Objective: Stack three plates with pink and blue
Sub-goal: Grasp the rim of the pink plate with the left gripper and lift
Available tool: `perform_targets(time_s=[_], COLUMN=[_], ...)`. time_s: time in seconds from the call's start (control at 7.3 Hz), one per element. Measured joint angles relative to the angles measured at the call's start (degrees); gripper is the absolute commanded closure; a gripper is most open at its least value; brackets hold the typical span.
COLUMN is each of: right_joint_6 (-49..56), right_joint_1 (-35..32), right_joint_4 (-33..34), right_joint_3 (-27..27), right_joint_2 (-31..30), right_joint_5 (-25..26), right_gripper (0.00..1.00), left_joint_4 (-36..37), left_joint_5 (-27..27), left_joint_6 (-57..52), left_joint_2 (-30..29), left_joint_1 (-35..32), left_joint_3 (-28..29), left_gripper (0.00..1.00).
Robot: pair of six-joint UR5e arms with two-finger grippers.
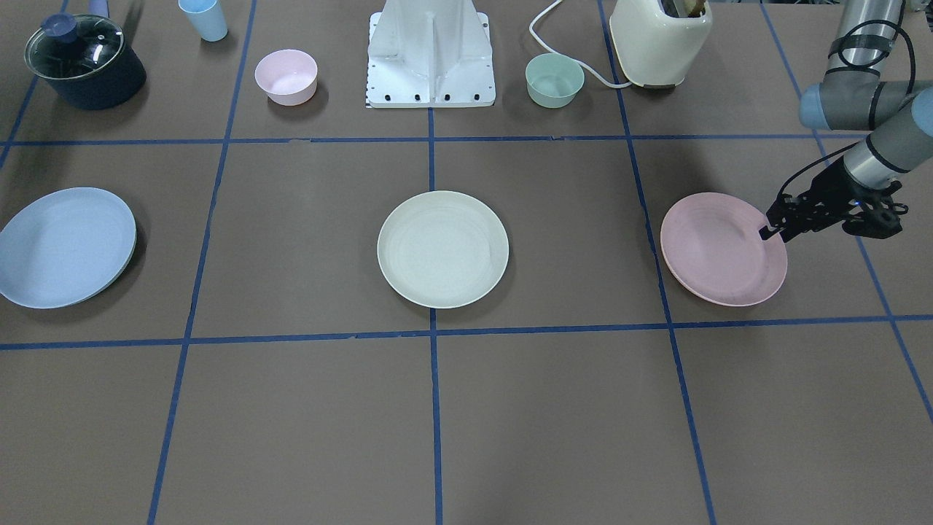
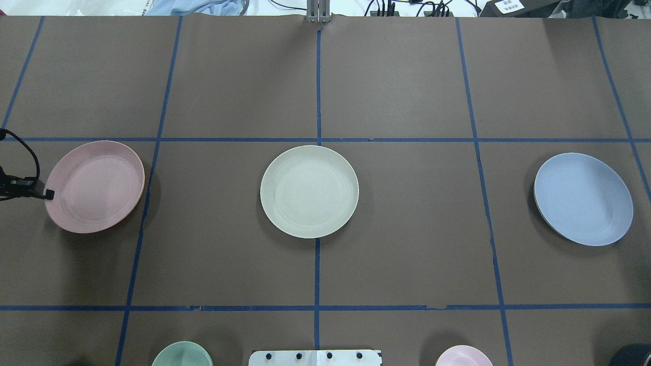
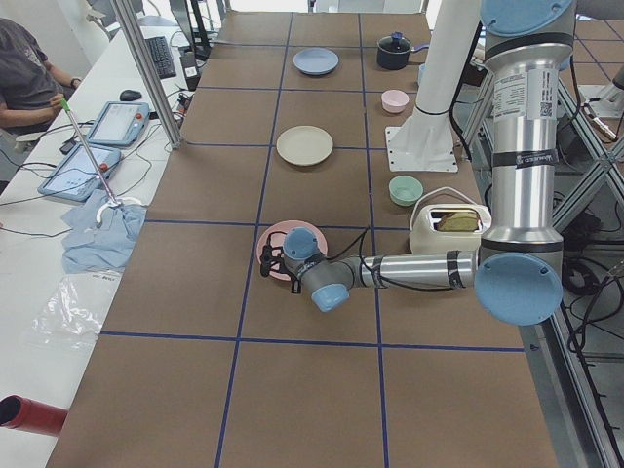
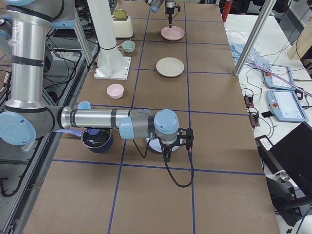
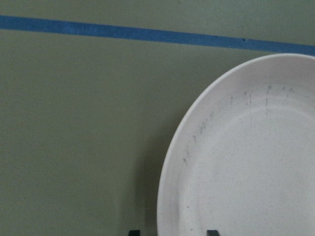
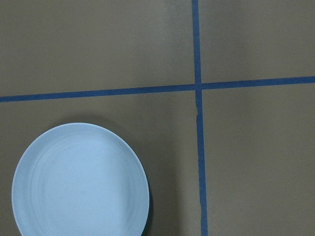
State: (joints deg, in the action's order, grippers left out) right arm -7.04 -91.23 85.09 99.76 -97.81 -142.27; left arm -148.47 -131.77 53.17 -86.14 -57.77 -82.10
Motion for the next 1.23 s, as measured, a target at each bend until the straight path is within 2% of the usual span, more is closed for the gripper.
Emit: perform_targets(time_s=[0.41,0.68,0.96,1.23], right_joint_6=[0.1,-0.1,-5.3,-14.7], right_joint_1=[0.0,0.6,4.7,11.2], right_joint_4=[-0.3,-2.0,-5.9,-17.8], right_joint_3=[0.4,0.6,0.4,-2.3], right_joint_2=[0.6,1.3,1.3,0.2], right_joint_5=[0.1,0.2,1.8,6.2], right_gripper=[0.0,0.0,0.0,0.0], left_joint_4=[0.4,2.6,13.4,27.6], left_joint_5=[-2.8,-10.3,-13.0,-10.7], left_joint_6=[0.0,0.1,1.1,4.6], left_joint_2=[0.3,0.1,-1.4,-6.8], left_joint_1=[-1.8,-8.1,-10.9,-10.7], left_joint_3=[-1.7,-5.2,-13.2,-21.9], left_gripper=[1.0,1.0,1.0,1.0])
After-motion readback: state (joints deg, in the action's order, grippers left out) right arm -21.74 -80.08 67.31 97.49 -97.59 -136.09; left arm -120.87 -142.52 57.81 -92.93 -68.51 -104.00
